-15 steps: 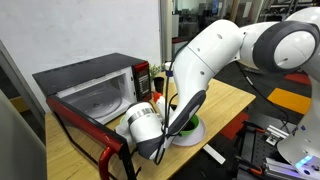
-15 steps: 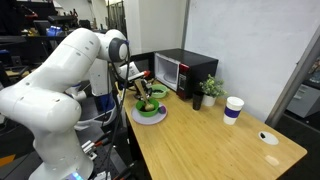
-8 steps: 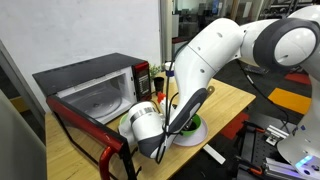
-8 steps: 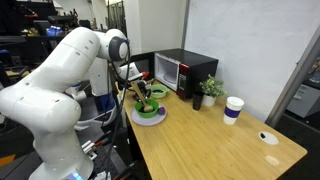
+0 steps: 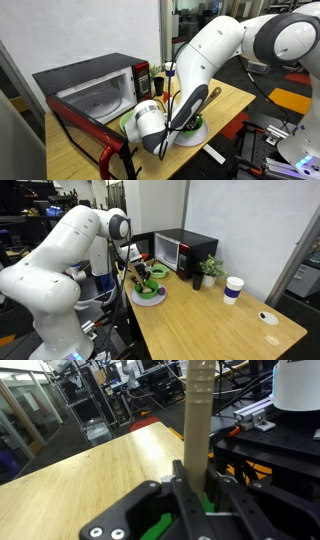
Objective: Use the wooden spoon to stir the contents in the green bowl
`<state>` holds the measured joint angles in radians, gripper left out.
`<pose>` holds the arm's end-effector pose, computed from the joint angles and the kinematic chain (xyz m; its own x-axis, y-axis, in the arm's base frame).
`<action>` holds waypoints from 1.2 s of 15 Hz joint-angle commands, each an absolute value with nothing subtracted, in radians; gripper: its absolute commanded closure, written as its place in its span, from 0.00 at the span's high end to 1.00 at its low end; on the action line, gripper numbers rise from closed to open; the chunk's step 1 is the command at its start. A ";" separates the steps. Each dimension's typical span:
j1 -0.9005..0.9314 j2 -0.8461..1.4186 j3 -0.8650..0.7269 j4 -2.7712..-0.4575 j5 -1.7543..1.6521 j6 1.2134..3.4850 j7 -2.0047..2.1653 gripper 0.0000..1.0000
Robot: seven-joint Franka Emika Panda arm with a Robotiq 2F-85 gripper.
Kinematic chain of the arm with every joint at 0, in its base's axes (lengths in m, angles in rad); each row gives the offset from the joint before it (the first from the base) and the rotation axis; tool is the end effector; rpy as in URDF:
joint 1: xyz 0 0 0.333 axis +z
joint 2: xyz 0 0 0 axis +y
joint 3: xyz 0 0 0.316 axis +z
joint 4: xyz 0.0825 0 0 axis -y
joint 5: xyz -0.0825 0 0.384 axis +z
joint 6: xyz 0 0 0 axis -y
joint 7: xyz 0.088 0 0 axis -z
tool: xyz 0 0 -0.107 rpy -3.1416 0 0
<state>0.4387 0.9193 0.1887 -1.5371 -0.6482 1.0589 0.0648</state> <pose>0.4872 0.2411 0.1209 0.3542 -0.0274 -0.9348 0.8185 -0.4744 0.3241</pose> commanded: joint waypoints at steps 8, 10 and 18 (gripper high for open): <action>0.443 0.925 0.203 -1.508 -0.732 1.070 0.034 0.06; 0.449 0.933 0.207 -1.490 -0.759 1.069 0.020 0.06; 0.465 0.934 0.226 -1.460 -0.747 1.031 0.003 0.06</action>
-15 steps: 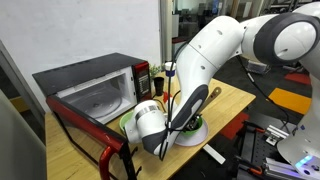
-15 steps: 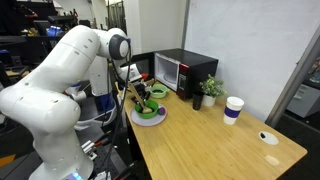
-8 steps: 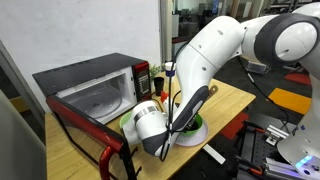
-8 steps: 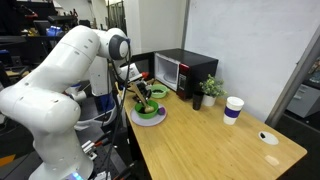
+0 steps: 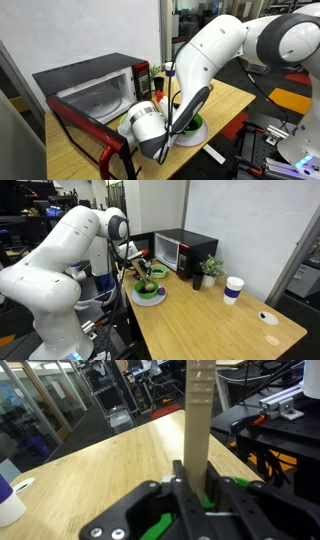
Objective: Use the wooden spoon to stir the contents in the green bowl
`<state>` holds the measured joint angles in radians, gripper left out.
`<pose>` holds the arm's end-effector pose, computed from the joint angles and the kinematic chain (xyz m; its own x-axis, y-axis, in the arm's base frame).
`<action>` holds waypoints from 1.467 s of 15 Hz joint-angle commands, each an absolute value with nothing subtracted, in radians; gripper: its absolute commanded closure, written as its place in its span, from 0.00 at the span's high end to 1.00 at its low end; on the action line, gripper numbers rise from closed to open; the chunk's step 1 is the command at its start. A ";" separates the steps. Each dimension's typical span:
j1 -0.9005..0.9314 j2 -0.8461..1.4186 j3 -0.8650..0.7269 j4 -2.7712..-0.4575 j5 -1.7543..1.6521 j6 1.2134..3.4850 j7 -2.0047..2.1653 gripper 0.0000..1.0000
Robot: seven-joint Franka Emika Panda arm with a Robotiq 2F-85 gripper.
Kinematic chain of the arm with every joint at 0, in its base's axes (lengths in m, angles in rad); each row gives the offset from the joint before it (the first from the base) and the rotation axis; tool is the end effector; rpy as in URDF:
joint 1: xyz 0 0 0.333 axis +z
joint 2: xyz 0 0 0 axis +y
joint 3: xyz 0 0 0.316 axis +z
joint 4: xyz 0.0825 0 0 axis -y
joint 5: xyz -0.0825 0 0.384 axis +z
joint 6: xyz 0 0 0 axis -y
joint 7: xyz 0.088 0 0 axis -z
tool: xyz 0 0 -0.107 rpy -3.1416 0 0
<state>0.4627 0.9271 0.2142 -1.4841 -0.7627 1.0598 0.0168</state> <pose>0.5029 0.2645 0.1346 0.3891 0.0254 -0.9209 0.8584 -0.3728 0.3524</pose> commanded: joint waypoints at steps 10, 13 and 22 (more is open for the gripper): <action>0.491 0.890 0.241 -1.489 -0.584 0.897 0.096 0.06; 0.507 0.888 0.229 -1.476 -0.537 0.870 0.180 0.06; 0.471 0.795 0.213 -1.499 -0.592 0.870 0.164 0.06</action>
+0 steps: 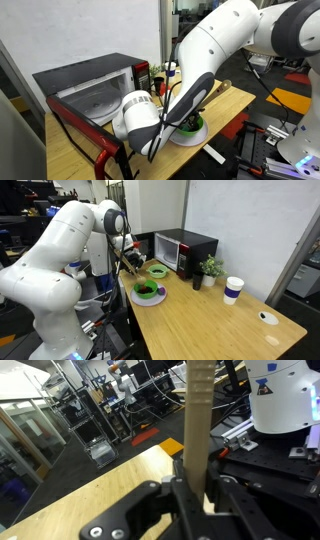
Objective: Use the wooden spoon to stir the contents in the green bowl
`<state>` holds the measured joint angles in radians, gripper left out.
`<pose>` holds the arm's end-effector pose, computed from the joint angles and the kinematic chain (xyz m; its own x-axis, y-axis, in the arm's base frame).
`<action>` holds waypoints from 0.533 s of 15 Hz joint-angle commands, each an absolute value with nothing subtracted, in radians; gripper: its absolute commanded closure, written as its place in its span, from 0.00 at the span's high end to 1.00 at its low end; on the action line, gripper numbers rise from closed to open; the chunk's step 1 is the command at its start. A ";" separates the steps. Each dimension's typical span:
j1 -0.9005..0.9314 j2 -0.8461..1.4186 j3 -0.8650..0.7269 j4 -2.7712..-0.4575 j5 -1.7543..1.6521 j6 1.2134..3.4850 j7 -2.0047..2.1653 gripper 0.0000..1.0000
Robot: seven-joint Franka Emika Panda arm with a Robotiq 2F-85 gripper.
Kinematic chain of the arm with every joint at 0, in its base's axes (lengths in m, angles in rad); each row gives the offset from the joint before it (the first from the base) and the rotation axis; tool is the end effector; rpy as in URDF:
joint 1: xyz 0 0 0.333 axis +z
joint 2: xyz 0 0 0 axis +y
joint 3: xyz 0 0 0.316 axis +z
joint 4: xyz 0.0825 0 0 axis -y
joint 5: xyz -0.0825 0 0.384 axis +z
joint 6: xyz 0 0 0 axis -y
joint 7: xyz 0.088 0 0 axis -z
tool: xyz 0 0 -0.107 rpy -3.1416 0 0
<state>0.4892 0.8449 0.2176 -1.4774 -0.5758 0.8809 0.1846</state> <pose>0.4744 0.2835 0.1905 0.4309 -0.1234 -0.8939 0.7588 -0.4867 0.4330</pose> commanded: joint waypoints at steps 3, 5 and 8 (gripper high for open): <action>0.458 0.756 0.215 -1.522 -0.592 0.881 0.173 0.06; 0.449 0.722 0.219 -1.550 -0.588 0.897 0.182 0.06; 0.431 0.659 0.225 -1.625 -0.588 0.935 0.192 0.06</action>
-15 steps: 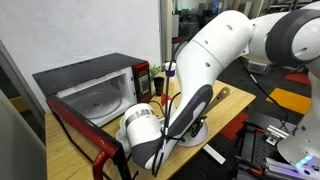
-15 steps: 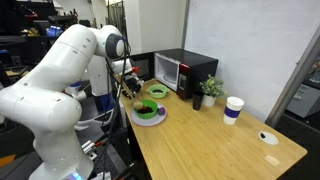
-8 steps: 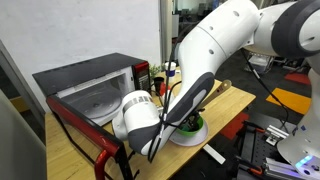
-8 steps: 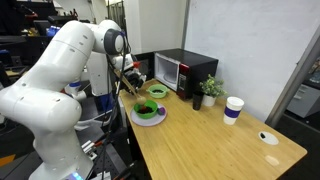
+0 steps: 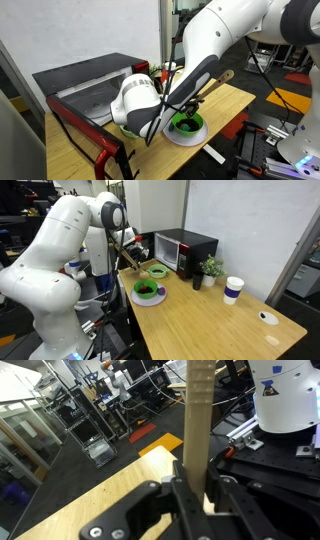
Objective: Use the wooden spoon to stir the contents in the green bowl
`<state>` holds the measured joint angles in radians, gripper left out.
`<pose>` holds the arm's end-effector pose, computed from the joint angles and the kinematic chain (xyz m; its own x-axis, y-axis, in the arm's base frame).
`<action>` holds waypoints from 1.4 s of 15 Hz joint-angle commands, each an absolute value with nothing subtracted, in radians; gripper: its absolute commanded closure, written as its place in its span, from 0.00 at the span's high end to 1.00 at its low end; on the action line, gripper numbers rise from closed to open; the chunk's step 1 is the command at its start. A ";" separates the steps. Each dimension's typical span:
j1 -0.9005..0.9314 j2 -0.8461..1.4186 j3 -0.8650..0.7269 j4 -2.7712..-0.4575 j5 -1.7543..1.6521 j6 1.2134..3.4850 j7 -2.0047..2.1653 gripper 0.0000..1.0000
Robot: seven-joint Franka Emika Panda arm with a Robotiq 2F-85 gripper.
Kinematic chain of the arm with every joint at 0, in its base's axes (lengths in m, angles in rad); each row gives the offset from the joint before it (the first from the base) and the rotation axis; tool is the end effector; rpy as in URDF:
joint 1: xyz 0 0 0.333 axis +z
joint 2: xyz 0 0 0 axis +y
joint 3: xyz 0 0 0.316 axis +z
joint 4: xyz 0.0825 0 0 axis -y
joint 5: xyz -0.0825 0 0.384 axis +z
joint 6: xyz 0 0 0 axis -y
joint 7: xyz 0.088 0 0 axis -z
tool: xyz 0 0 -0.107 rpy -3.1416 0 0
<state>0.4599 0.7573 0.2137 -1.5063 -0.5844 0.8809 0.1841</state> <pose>0.4867 0.2684 0.2316 0.4813 -0.1191 -0.8684 0.7207 -0.5102 0.4694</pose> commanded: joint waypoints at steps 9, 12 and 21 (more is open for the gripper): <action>0.338 0.359 0.236 -2.033 -0.756 1.230 0.179 0.06; 0.285 0.247 0.230 -2.180 -0.849 1.387 0.161 0.06; 0.155 0.009 0.162 -2.494 -1.140 1.884 0.149 0.06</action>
